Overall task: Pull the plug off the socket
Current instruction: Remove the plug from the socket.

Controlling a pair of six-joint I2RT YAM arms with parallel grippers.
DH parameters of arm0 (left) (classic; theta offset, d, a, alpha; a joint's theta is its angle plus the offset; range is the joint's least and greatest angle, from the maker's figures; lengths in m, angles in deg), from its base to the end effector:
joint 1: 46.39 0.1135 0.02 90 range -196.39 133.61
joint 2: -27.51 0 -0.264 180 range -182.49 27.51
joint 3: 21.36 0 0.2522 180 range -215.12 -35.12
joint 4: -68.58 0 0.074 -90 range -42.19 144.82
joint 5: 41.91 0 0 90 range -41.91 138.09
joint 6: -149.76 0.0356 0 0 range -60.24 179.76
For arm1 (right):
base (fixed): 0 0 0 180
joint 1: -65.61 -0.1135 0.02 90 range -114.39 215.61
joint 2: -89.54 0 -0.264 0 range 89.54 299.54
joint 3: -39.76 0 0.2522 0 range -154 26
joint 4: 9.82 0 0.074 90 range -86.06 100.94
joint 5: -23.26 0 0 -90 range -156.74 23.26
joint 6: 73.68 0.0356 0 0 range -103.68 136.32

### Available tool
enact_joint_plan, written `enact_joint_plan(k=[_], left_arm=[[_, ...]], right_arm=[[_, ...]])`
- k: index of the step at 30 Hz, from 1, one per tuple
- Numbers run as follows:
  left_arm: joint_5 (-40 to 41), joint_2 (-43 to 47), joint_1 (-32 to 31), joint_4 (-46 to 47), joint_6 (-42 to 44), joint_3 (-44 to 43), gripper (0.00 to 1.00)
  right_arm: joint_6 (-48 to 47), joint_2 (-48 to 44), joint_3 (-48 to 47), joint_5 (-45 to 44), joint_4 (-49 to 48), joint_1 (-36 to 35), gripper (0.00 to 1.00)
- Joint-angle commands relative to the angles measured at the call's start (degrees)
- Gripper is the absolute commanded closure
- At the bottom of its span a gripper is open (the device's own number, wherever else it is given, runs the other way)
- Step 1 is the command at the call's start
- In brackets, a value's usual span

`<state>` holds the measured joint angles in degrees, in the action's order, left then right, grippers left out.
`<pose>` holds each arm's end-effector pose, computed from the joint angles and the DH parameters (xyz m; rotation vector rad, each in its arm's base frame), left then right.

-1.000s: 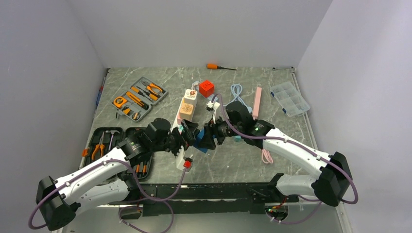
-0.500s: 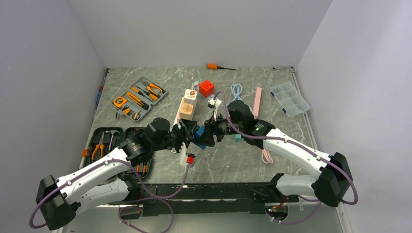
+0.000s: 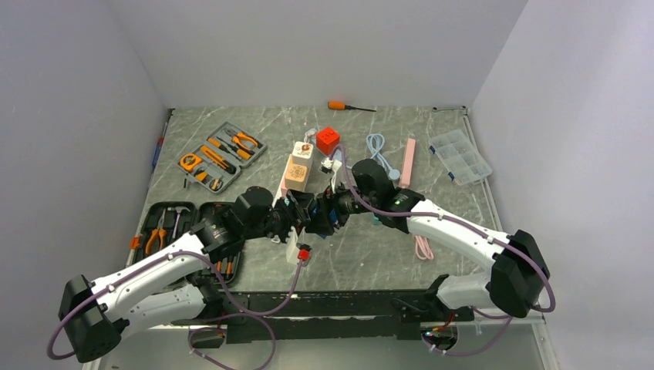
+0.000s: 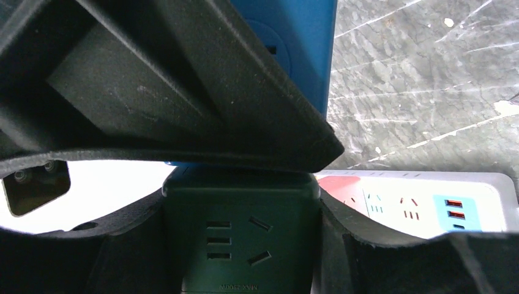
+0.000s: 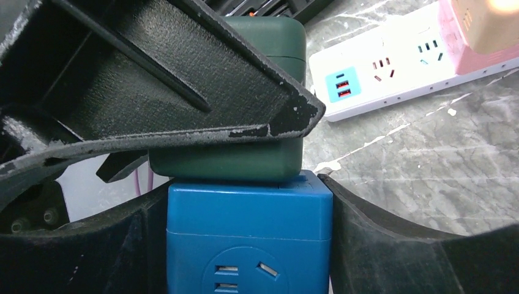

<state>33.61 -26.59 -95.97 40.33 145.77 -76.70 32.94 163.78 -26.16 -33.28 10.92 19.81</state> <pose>0.1320 -0.1687 0.2835 1.9324 0.6187 0.1433 0.1871 0.2205 0.2807 -0.9331 2.0362 1.2394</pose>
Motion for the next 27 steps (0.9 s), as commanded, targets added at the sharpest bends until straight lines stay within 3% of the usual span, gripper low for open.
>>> enact_joint_plan(k=[1, 3, 4, 7, 9, 20, 27], left_arm=[[-1.66, 1.28, -0.49, 5.67, -0.08, -3.19, 1.00], [-1.33, 1.32, -0.47, 5.77, 0.01, -3.31, 1.00], [-1.22, 1.29, -0.53, 5.89, 0.13, -3.32, 1.00], [-0.78, 1.32, -0.52, 6.87, 0.31, -3.01, 1.00], [-0.53, 1.37, -0.56, 7.45, 0.69, -2.73, 1.00], [0.80, 0.79, 2.03, 2.54, 2.16, -3.19, 1.00], [0.53, -0.32, 6.30, 7.25, 3.74, -2.18, 1.00]], right_arm=[[-1.61, 0.84, -4.03, 3.42, -2.53, -0.37, 0.29], [-1.92, 1.06, -4.32, 4.71, -2.00, -0.39, 0.39], [-1.92, 1.20, -4.35, 5.26, -1.86, -0.35, 0.48], [-2.00, 1.47, -4.35, 5.95, -1.08, -0.37, 0.87], [-2.18, 1.45, -4.23, 6.41, -0.51, -0.37, 1.00], [-2.11, -3.27, -0.69, 5.76, 3.96, -0.34, 1.00], [-0.53, -8.68, 3.68, 3.64, 7.13, -0.34, 1.00]])
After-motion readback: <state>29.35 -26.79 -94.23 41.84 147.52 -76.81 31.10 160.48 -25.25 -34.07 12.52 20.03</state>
